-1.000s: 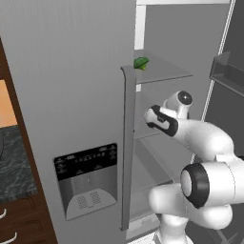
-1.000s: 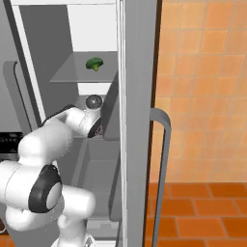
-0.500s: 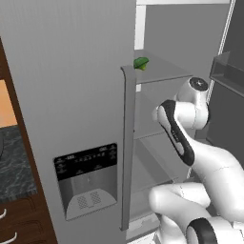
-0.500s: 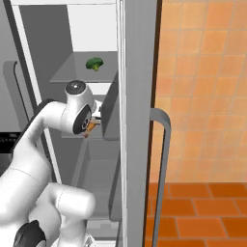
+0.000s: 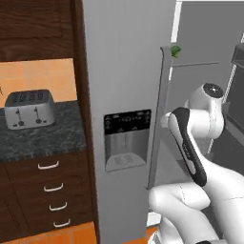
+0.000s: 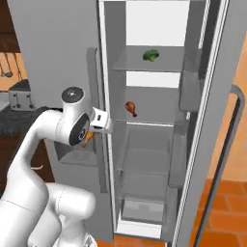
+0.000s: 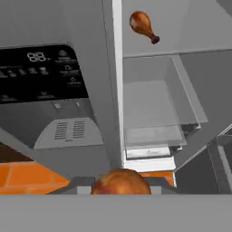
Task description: Place one broccoli and one chicken drumstick in each tupperware on the nearby counter, to pack two identical lunches.
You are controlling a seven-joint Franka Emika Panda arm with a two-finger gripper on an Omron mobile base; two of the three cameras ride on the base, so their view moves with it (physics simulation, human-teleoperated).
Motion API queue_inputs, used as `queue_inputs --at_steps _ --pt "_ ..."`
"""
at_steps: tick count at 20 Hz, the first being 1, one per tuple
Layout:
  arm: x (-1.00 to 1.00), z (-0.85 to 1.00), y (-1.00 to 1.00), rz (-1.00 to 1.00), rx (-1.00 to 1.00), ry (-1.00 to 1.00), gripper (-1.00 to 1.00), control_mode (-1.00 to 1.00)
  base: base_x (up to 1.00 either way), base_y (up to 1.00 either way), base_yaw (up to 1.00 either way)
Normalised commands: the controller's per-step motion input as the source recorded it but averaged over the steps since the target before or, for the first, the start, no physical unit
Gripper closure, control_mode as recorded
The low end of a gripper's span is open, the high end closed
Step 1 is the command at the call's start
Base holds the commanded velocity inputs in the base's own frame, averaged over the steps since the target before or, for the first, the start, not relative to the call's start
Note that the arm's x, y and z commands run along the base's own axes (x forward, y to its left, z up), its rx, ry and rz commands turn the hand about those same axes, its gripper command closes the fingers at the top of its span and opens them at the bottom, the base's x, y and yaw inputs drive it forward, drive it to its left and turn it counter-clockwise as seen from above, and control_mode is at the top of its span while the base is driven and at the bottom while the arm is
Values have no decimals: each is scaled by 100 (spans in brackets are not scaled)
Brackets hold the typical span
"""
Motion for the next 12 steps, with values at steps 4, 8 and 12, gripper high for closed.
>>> queue_inputs --at_steps 4,8,12 --pt "0 0 0 0 0 0 100 100 -27 100 57" --pt "0 0 0 0 0 0 100 100 59 100 28" --pt "0 0 0 0 0 0 100 100 100 100 2"
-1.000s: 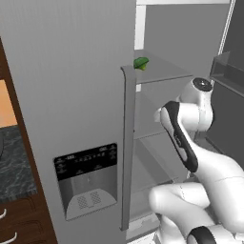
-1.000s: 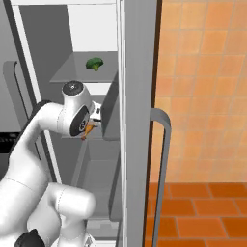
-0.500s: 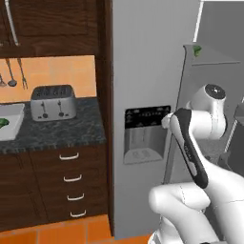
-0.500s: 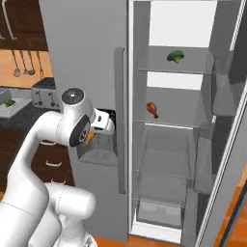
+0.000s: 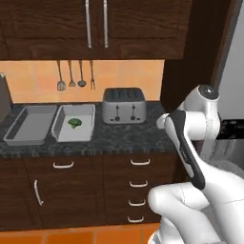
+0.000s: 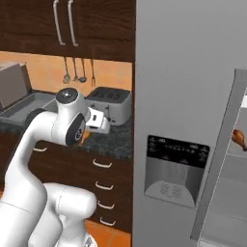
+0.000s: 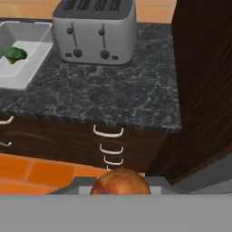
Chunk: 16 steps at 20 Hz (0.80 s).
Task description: Place one broccoli and one chicken drumstick in each tupperware on the nearby counter, to pack two identical lunches.
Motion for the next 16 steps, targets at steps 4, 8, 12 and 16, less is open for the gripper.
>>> queue_inputs --at_steps 4,8,12,16 --pt "0 0 0 0 0 0 100 100 100 100 -11" --pt "0 0 0 0 0 0 100 100 88 100 -39" --pt "0 0 0 0 0 0 100 100 30 100 -36" --pt "21 -34 21 -3 0 1 100 -100 -2 50 -10"
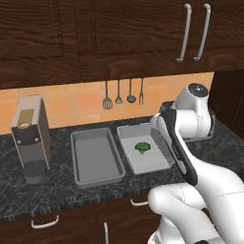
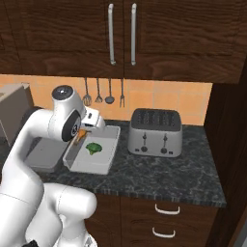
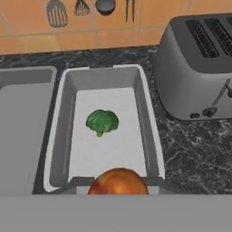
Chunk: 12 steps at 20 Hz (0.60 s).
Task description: Place one broccoli and one chicken drumstick in each tupperware on the nearby counter, to pack two identical lunches.
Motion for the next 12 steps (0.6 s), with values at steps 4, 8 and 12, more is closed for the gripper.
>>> queue_inputs --at_steps 4,8,12 --pt "95 -90 20 -3 -1 3 100 -100 0 0 0" --pt "100 -72 -24 -4 -6 2 100 -100 0 0 0" --pt "99 -62 0 -2 -5 4 -100 -100 0 0 0"
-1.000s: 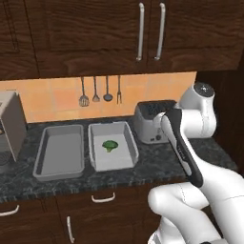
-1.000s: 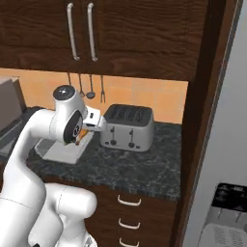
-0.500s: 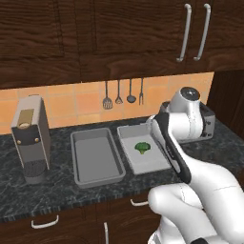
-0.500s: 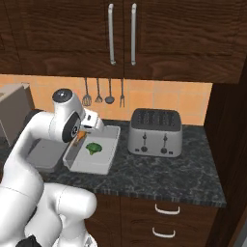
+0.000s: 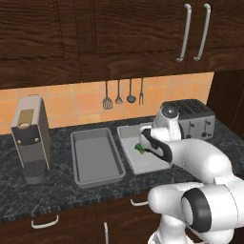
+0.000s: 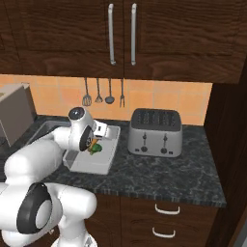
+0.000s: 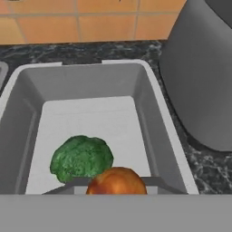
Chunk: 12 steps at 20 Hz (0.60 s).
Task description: Place one broccoli and one chicken drumstick in each tupperware on the nearby counter, to pack two identical lunches.
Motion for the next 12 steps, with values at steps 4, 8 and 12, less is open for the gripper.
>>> queue_inputs --at_steps 4,8,12 --pt "53 -17 0 0 -1 2 -100 -100 0 0 0" --pt "1 22 0 0 3 13 -100 -100 0 0 0" --pt "-44 57 0 0 9 21 -100 -100 0 0 0"
